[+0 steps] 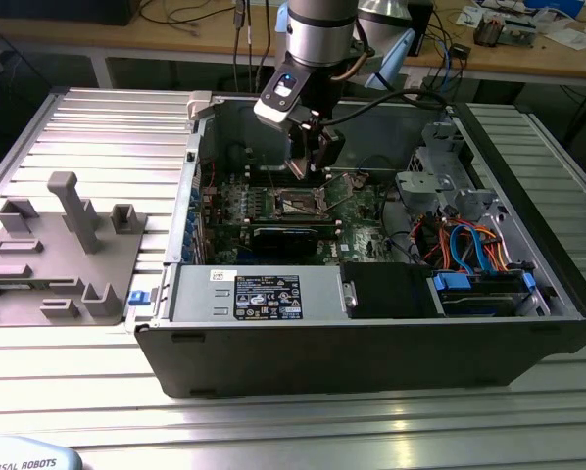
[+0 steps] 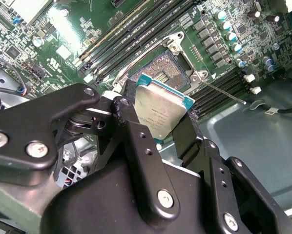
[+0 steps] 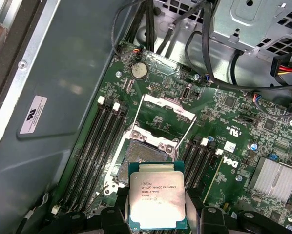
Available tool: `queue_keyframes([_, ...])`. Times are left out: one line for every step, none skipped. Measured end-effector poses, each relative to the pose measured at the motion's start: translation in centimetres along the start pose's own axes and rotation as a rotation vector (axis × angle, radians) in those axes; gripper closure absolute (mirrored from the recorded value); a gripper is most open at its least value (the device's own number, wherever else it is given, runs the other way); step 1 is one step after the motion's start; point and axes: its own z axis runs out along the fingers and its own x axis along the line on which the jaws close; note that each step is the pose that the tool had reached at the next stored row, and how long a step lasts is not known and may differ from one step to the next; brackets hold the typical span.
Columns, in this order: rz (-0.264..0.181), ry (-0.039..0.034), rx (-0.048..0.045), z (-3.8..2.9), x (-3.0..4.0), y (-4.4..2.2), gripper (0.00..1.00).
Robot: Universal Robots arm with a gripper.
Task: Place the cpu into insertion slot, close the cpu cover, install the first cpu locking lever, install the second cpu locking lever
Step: 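Place the cpu into insertion slot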
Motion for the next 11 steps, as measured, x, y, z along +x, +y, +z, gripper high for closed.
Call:
queue_keyframes([0.001, 0.0001, -0.0001, 0.0, 0.0, 0.0, 0.46])
queue_keyframes([0.001, 0.0, 0.0, 0.0, 0.0, 0.0, 0.46])
queue_keyframes([0.002, 0.0, 0.0, 0.01, 0.0, 0.0, 0.46])
queue_keyframes([0.003, -0.0001, 0.0, 0.0, 0.0, 0.0, 0.46])
queue_keyframes([0.004, 0.0, -0.0001, 0.01, 0.0, 0.0, 0.46])
queue_keyframes([0.005, -0.0001, -0.0001, 0.01, 0.0, 0.0, 0.46])
queue_keyframes([0.005, -0.0001, -0.0001, 0.01, 0.0, 0.0, 0.46])
queue_keyframes([0.006, -0.0001, -0.0001, 0.01, 0.0, 0.0, 0.46])
queue_keyframes([0.006, -0.0001, -0.0001, 0.02, 0.0, 0.0, 0.46])
queue_keyframes([0.007, -0.0001, -0.0001, 0.02, 0.0, 0.0, 0.46])
queue_keyframes([0.008, -0.0002, -0.0001, 0.02, 0.0, 0.0, 0.46])
